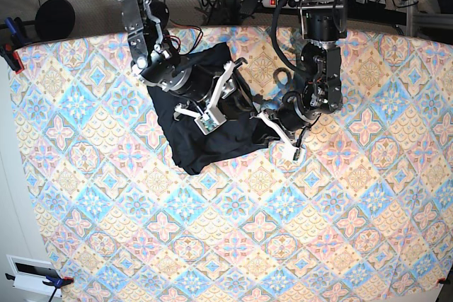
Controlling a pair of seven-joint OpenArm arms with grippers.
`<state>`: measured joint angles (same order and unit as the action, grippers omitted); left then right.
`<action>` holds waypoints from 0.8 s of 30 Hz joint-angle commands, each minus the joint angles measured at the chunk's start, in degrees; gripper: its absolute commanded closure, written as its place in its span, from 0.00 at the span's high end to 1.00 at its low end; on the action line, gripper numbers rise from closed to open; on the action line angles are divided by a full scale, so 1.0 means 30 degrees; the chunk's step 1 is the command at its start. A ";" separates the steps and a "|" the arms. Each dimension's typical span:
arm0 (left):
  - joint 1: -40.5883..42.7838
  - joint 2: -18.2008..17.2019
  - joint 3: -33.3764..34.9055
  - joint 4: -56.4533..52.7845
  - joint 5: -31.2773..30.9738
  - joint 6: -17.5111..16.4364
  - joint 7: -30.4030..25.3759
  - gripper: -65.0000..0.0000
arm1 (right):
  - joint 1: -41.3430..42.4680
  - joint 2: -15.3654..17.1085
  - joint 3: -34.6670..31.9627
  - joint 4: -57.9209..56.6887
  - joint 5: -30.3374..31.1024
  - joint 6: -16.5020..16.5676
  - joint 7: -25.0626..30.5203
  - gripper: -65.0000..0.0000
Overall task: Layout the t-shirt on the table in an organized manner, then fold the t-shirt properly
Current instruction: 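Release the right gripper and lift it off the folded shirt, then press the right gripper onto the shirt bundle and tuck loose fabric under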
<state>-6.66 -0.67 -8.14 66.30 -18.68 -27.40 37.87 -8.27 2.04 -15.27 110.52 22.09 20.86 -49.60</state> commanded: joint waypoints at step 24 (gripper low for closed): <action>0.0211 -0.0232 0.0003 -0.0167 0.1640 0.0796 0.1781 0.00 | -0.0363 -0.0139 0.1646 0.0215 -1.1509 0.0035 0.0227 0.00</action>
<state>-6.68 -0.80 -8.14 66.30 -18.68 -27.49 37.89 -9.93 1.56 -10.57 110.13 -12.10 21.08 -49.76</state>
